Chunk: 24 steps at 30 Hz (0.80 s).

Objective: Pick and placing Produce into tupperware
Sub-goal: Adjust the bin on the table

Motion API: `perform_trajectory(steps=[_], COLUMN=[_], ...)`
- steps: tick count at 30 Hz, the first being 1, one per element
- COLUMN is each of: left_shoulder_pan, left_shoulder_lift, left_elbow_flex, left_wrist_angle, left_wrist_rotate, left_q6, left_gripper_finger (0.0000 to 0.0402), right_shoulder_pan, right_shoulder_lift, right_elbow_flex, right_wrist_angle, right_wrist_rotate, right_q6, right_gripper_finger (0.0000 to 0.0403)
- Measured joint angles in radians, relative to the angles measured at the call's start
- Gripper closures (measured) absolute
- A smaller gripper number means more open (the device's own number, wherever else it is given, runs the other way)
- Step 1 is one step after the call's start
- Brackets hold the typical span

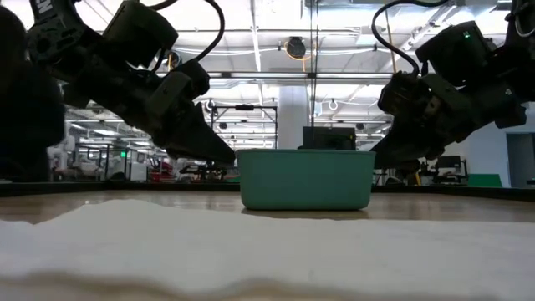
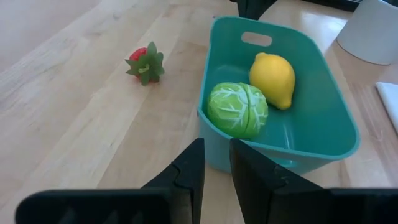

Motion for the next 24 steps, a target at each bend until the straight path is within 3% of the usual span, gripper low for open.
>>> perform_trajectory(steps=[24], left_shoulder_pan=[-0.001], left_shoulder_lift=[0.000], left_elbow_flex=[0.000], left_wrist_angle=[-0.010], left_wrist_rotate=[0.002], left_q6=[0.000], left_gripper_finger=[0.0323], right_shoulder_pan=[0.031], right_shoulder_lift=[0.000], right_elbow_flex=[0.000], right_wrist_angle=[0.000], right_wrist_rotate=[0.007], right_q6=[0.018], right_gripper_finger=[0.0403])
